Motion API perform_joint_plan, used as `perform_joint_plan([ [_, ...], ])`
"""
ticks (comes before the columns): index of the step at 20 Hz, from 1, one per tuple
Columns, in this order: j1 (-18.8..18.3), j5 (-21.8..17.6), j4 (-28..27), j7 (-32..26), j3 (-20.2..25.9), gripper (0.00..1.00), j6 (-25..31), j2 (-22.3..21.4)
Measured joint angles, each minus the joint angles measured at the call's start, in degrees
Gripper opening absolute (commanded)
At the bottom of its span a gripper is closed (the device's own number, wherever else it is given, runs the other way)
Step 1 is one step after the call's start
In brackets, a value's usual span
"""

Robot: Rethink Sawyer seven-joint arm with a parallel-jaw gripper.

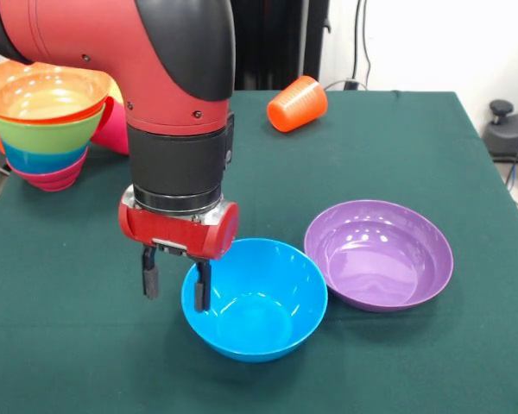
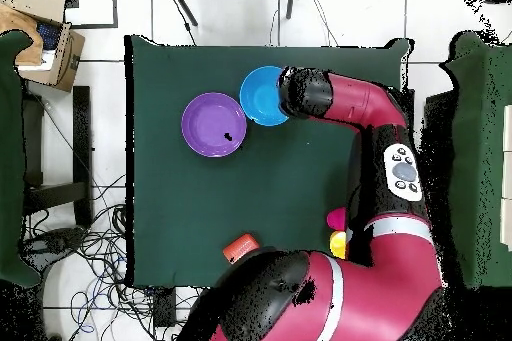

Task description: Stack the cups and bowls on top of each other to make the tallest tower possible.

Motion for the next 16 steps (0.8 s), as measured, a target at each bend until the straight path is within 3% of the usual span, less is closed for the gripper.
perform_joint_plan([
  [16, -1.9, 0.6, 1.1, 0.0, 5.7, 1.00, 0.8, 0.2],
])
